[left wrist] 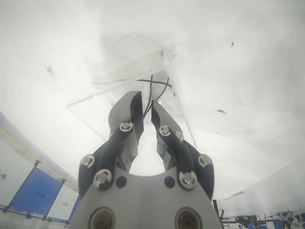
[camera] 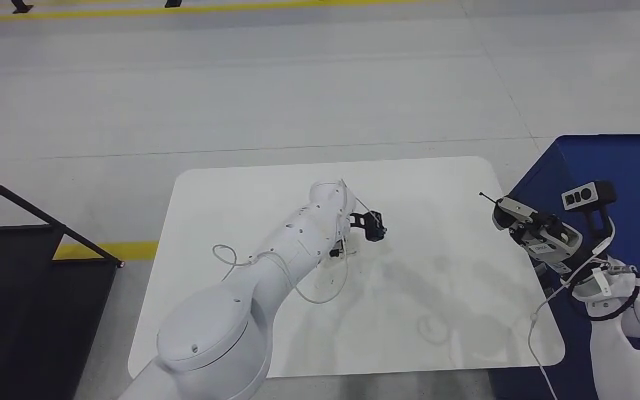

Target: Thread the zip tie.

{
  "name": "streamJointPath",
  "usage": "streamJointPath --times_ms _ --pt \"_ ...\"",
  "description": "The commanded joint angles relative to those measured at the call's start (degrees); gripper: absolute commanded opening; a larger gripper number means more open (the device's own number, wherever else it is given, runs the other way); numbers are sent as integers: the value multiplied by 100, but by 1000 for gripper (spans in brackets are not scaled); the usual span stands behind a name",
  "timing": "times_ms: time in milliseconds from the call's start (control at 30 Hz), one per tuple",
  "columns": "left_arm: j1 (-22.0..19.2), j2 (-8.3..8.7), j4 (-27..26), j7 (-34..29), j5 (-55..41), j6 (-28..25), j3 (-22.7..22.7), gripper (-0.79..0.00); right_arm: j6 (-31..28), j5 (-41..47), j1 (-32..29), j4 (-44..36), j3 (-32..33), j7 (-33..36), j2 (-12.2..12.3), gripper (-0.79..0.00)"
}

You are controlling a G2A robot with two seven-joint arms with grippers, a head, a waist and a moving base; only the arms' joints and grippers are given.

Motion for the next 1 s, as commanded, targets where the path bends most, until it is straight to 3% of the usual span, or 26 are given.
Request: streamJointPath --times_ms 0,400,600,967 --pt "7 -11 32 17 30 -15 5 -720 0 0 0 0 0 0 0 -785" --pt "11 -85 188 68 58 -60 -40 -711 0 0 0 0 0 0 0 -785" --pt "16 -121 253 16 62 -117 -59 -785 0 0 0 0 0 0 0 -785" --pt "-134 -162 153 97 93 -62 -119 -785 0 0 0 0 0 0 0 -785"
